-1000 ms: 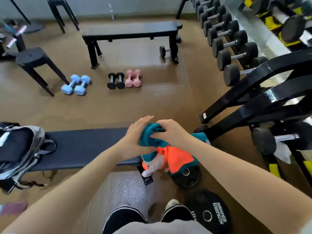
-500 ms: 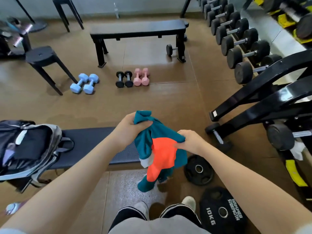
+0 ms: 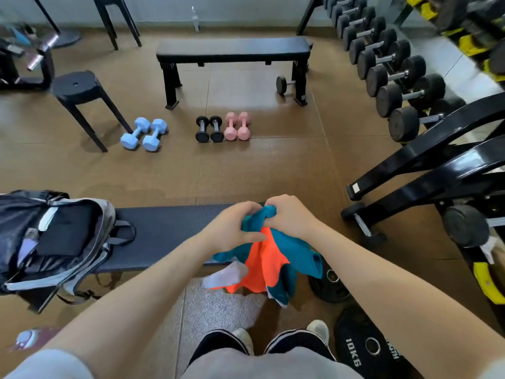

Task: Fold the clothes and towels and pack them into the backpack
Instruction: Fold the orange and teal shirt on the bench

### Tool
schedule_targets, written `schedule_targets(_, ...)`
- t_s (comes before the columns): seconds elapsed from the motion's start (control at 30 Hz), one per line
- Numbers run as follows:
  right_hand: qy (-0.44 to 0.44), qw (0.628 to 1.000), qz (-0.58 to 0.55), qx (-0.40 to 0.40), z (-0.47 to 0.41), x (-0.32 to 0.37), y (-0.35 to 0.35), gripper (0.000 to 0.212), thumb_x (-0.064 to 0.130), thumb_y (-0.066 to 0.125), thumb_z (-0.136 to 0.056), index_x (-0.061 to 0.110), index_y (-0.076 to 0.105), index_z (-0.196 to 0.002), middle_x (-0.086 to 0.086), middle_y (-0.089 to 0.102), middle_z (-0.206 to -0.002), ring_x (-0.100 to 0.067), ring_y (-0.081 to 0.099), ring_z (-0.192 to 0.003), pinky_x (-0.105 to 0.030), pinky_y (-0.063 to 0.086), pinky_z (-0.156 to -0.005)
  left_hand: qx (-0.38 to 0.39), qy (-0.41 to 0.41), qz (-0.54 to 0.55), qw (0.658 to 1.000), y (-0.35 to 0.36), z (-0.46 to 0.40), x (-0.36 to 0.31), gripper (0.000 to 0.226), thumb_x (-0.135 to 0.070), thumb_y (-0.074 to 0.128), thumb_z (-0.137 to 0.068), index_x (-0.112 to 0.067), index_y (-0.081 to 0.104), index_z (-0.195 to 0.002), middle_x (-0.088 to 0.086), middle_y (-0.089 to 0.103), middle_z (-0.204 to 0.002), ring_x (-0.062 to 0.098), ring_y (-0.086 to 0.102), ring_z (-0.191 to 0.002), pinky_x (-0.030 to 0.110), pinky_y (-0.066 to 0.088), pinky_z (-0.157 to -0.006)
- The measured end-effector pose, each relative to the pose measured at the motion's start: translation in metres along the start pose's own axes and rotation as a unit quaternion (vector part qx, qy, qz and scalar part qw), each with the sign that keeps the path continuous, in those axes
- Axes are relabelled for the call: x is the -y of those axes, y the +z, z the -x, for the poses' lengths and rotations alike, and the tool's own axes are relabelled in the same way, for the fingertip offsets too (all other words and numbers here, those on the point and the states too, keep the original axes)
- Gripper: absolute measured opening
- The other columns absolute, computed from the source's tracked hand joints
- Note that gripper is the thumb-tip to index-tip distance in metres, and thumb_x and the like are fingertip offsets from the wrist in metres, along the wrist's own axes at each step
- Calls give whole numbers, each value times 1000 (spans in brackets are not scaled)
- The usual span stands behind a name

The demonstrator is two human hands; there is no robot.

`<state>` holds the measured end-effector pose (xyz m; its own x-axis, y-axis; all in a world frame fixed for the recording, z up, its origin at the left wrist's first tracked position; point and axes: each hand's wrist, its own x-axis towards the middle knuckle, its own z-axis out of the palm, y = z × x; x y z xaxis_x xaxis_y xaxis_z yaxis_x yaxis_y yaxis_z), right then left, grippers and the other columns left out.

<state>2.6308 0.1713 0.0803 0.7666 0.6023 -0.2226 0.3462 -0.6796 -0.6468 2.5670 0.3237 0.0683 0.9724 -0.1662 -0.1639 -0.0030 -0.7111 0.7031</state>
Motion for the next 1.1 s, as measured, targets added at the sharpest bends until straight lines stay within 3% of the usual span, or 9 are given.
schedule_targets(0.1,26,1000,-7,0,-2,3,-4,28,21,72,-74,21,50,-58,0,52,-62,-16,48,-68,-30,30,-57,-26,14,-21,999,4,-7,1,30,-21,70,-80,-6,57,-103,3,58,-85,15,48,-76,26,34,-68)
schedule_targets(0.2,49,996,-69,29,2,-4,-15,18,21,75,-75,18,59,-69,6,53,-65,-8,48,-63,-20,34,-56,1,34,-32,999,5,-11,3,19,-21,61,-87,-4,56,-90,-1,49,-68,12,43,-62,26,31,-59)
schedule_targets(0.33,102,961,-234,109,15,-29,-30,10,8,69,-81,11,63,-89,2,61,-76,-10,57,-71,-21,43,-65,1,29,99,995,6,-15,-11,12,-15,52,-92,-6,58,-87,-2,49,-68,4,40,-60,25,33,-60)
schedule_targets(0.47,130,917,-334,177,24,-64,-35,32,2,63,-84,12,59,-114,-6,65,-114,-17,62,-99,-23,51,-82,-22,7,213,977,8,-27,-32,13,-17,51,-92,-7,57,-86,2,47,-69,11,41,-64,29,33,-61)
schedule_targets(0.57,129,901,-362,203,27,-87,-36,36,-5,62,-82,16,57,-110,-3,66,-111,-15,64,-94,-20,54,-75,-71,-21,333,940,7,-37,-48,13,-16,51,-91,-9,56,-82,3,45,-70,14,41,-66,29,32,-61)
schedule_targets(0.77,115,953,-252,124,18,-143,-56,24,1,65,-82,7,65,-105,-8,68,-104,-13,62,-87,-22,49,-75,-178,-80,434,879,14,-53,-81,14,-9,45,-95,-13,56,-88,0,53,-74,7,50,-64,18,41,-60)
schedule_targets(0.87,126,931,-340,40,9,-167,-74,21,8,61,-87,12,64,-107,-9,68,-109,-24,62,-102,-36,48,-89,-231,-108,432,865,23,-54,-88,13,-9,46,-95,-13,57,-88,-2,55,-72,4,52,-61,16,43,-57)
schedule_targets(0.97,120,874,-471,33,0,-185,-92,24,11,46,-97,16,54,-118,-3,63,-114,-20,60,-104,-35,44,-92,-256,-145,407,865,38,-53,-90,13,-8,51,-92,-17,59,-85,-1,60,-75,6,55,-64,21,45,-62)
schedule_targets(1.1,112,917,-379,50,-10,-196,-111,20,22,37,-101,16,47,-117,-7,58,-115,-22,58,-99,-40,46,-88,-251,-192,332,889,66,-47,-89,9,-11,60,-88,-19,60,-83,-8,65,-72,4,58,-65,24,47,-67)
